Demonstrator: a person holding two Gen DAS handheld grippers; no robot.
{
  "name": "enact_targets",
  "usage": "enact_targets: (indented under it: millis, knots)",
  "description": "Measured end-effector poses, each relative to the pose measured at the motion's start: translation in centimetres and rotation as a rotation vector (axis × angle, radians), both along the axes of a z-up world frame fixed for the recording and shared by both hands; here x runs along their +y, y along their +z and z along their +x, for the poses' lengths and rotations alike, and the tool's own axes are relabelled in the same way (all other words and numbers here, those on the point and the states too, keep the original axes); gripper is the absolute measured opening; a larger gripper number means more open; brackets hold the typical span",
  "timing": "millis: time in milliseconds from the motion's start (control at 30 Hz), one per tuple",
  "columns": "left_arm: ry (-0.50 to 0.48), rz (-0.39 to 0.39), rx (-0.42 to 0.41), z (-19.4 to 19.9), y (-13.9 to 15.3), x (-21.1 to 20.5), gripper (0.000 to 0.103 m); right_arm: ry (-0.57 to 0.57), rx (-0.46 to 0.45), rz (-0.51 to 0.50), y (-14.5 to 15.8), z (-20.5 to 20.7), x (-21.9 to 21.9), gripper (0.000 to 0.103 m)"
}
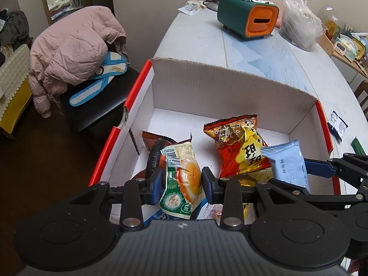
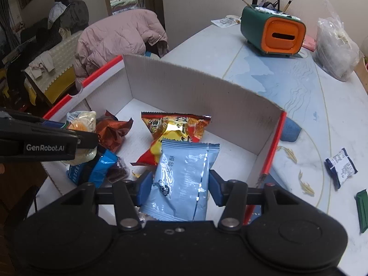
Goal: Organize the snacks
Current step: 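Carry both packets into the box and open both grippers to release them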
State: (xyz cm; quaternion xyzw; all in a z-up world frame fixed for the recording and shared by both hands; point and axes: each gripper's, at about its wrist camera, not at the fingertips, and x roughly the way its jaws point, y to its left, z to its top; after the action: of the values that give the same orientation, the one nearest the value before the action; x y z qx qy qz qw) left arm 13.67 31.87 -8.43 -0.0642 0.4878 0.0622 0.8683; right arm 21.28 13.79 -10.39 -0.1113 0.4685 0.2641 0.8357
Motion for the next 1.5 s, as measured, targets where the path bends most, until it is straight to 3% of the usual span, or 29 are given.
enact_targets:
  millis: [400, 700, 900, 1500]
  knots:
    - [-0.028, 0.020, 0.017, 0.3, -1.1, -0.5, 0.035, 0.035, -0.012, -0.044, -0.9, -0.5, 0.9, 0.053]
    - [-0.037, 0.020, 0.011, -0.1, -0.8, -0.9, 0.036, 0.027, -0.016, -0.017, -0.3, -0.8, 0.2, 0.062]
    - [-0.046, 0.019, -0.023, -0.9, 0.0, -1.4, 0.043, 0.024, -0.026, 0.014, 0.7, -1.4, -0.5, 0.066]
    - [-0.129, 0.008, -0.126, -3.4, 3.6, -4.8, 0.050, -0.008, -0.067, 0.113, 4.5, -3.5, -4.3, 0.075]
